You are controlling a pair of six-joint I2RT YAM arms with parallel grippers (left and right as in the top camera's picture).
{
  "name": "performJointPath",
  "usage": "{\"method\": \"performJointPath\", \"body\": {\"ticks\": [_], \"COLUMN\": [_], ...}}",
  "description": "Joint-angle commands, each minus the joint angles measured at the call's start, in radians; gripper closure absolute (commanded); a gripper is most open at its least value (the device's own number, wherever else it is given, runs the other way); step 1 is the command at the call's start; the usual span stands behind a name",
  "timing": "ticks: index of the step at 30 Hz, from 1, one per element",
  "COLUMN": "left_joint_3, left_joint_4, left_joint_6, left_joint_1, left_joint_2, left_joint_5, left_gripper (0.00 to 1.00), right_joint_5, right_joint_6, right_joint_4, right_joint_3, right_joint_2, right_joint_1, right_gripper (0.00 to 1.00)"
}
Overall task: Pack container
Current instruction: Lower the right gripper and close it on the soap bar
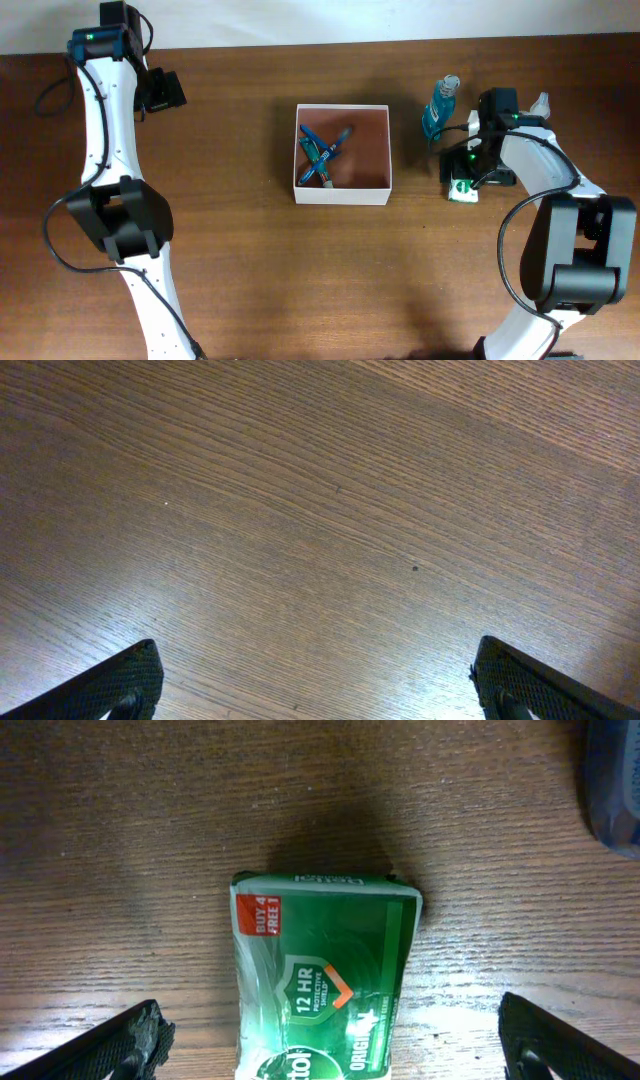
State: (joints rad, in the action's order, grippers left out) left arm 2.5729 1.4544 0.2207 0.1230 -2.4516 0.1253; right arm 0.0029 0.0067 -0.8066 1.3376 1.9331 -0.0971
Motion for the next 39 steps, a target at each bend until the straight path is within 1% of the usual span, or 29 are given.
{"method": "performJointPath", "body": {"ticks": [1,18,36,39], "left_joint_3": [-0.005,-0.005,-0.005,-0.005], "left_joint_4": [0.000,0.000,0.000,0.000], "left_joint_6": [-0.005,-0.005,-0.005,-0.005], "left_joint_1": [0.004,0.004,0.004,0.005], "left_joint_2": [0.017,0.017,0.017,0.017], "left_joint_5": [0.011,0.011,0.011,0.011], "left_gripper": [0.01,0.01,0.01,0.01], "right_joint_5": [-0.002,-0.002,-0.002,-0.002], "right_joint_6": [0.009,0.009,0.009,0.009], "right_joint_4": [0.004,0.018,0.045,0.046], "right_joint_3": [-0.009,-0.015,-0.015,-0.015], "right_joint_2": [0.006,0.052,0.054,0.054], "right_joint_1": [0.005,0.005,0.005,0.005], "right_gripper": [0.02,0.01,0.00,0.04]}}
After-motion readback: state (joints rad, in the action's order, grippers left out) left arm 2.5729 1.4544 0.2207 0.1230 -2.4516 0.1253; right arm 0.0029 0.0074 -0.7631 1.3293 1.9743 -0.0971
